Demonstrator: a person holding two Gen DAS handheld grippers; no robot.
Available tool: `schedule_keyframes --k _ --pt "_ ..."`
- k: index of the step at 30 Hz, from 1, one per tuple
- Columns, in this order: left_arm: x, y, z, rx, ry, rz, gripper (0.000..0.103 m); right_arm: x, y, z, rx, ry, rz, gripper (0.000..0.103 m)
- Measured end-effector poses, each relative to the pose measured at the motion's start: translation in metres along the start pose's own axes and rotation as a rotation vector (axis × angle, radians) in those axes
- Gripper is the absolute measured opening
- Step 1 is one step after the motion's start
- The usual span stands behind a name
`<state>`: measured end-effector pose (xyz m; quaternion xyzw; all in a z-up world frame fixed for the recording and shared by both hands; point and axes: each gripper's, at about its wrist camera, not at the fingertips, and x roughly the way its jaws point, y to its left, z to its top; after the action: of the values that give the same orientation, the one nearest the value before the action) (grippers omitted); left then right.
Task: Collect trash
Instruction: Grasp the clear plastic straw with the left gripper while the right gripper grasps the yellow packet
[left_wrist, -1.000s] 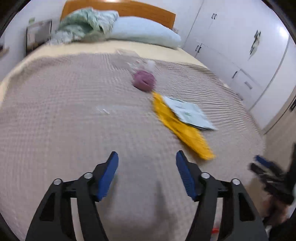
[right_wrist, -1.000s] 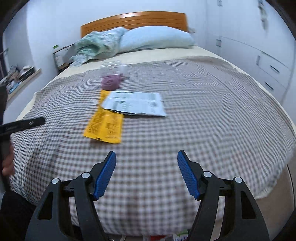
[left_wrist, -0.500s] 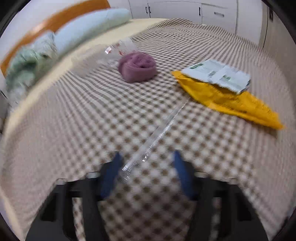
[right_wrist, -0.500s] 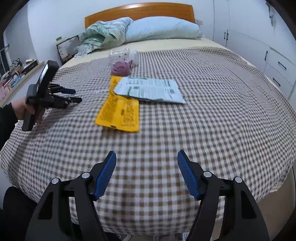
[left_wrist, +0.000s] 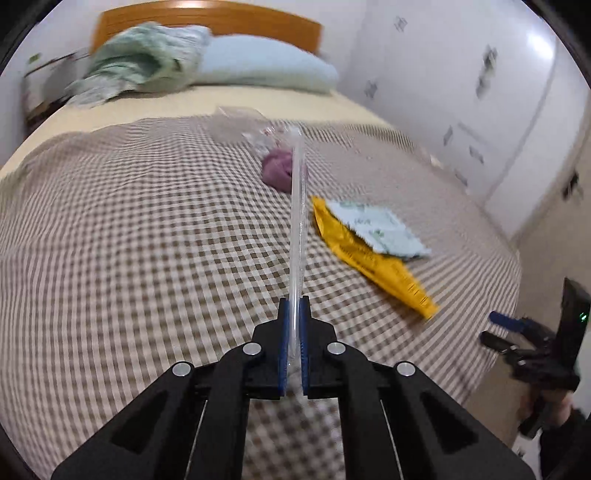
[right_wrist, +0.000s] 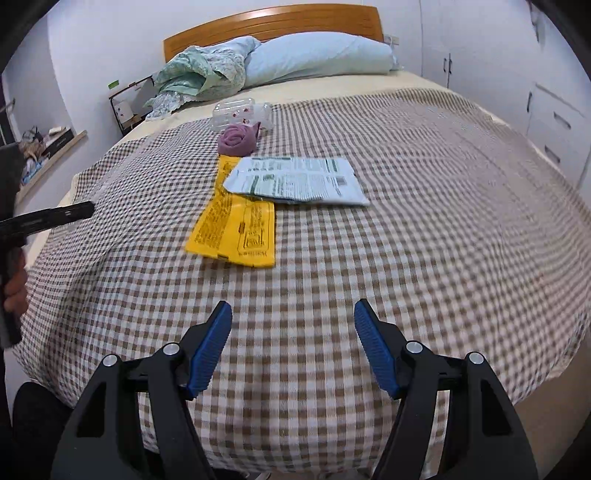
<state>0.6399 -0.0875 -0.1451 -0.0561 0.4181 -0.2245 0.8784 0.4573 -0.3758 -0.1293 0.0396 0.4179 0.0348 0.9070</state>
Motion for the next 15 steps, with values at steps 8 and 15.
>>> schedule_keyframes --k 8,15 --pt "0.007 0.028 -0.018 -0.137 -0.004 0.01 0.003 0.017 0.029 0.038 -0.107 0.012 -0.054 0.066" --pt "0.013 0.038 -0.026 -0.128 0.003 0.019 0.003 0.067 0.135 0.024 -0.517 0.053 -0.255 0.066"
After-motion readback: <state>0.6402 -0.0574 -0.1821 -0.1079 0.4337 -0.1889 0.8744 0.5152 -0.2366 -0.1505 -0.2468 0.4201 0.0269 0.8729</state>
